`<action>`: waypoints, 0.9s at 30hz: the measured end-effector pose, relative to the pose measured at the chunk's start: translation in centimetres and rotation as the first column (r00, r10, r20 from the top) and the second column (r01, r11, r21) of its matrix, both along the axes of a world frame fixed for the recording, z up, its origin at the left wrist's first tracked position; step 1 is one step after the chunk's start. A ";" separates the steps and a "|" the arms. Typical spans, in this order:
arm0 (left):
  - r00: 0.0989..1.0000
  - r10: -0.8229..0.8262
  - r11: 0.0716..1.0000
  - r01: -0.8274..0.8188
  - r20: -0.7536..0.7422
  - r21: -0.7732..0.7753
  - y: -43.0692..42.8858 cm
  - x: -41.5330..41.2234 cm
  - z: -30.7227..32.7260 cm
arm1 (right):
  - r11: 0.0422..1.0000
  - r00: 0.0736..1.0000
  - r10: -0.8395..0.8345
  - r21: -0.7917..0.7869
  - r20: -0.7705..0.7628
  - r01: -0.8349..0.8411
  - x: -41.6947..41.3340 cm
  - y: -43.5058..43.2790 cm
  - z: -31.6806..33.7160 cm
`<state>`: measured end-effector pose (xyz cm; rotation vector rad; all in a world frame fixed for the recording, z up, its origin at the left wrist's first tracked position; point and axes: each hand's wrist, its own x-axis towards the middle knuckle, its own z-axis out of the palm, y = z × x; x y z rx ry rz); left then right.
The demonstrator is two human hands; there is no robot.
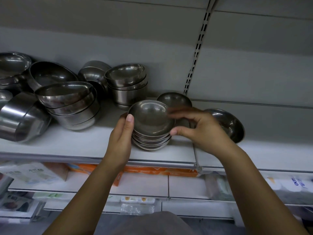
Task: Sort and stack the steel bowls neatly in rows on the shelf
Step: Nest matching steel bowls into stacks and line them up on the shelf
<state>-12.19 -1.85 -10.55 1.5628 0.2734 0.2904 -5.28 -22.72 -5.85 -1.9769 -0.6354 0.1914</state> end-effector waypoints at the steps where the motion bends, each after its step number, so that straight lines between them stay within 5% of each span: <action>1: 1.000 -0.001 1.000 0.001 -0.003 -0.010 0.1 0.0 -0.1 | 0.999 0.999 -0.045 0.029 -0.014 0.045 0.5 -0.1 0.3; 5: 1.000 0.000 1.000 0.000 -0.007 -0.016 0.3 0.1 -0.3 | 0.987 0.987 -0.160 0.022 0.010 0.160 3.2 -0.7 1.4; 13: 1.000 0.008 1.000 -0.008 -0.016 -0.010 0.5 0.1 -0.5 | 0.928 0.996 -0.012 -0.370 0.084 0.042 8.7 -2.0 1.1; 19: 0.999 0.026 1.000 -0.026 -0.019 0.004 0.3 0.2 -0.5 | 0.925 0.998 -0.043 -0.375 0.040 0.055 10.8 -2.6 0.3; 23: 0.998 0.064 0.998 -0.064 -0.028 -0.017 0.4 0.3 -0.6 | 0.920 0.967 -0.250 -0.322 -0.043 0.223 12.1 -1.6 -0.3; 27: 0.997 0.078 0.997 -0.078 -0.011 -0.027 0.3 0.4 -0.7 | 0.867 0.980 -0.200 -0.469 -0.020 0.167 13.2 -0.8 0.0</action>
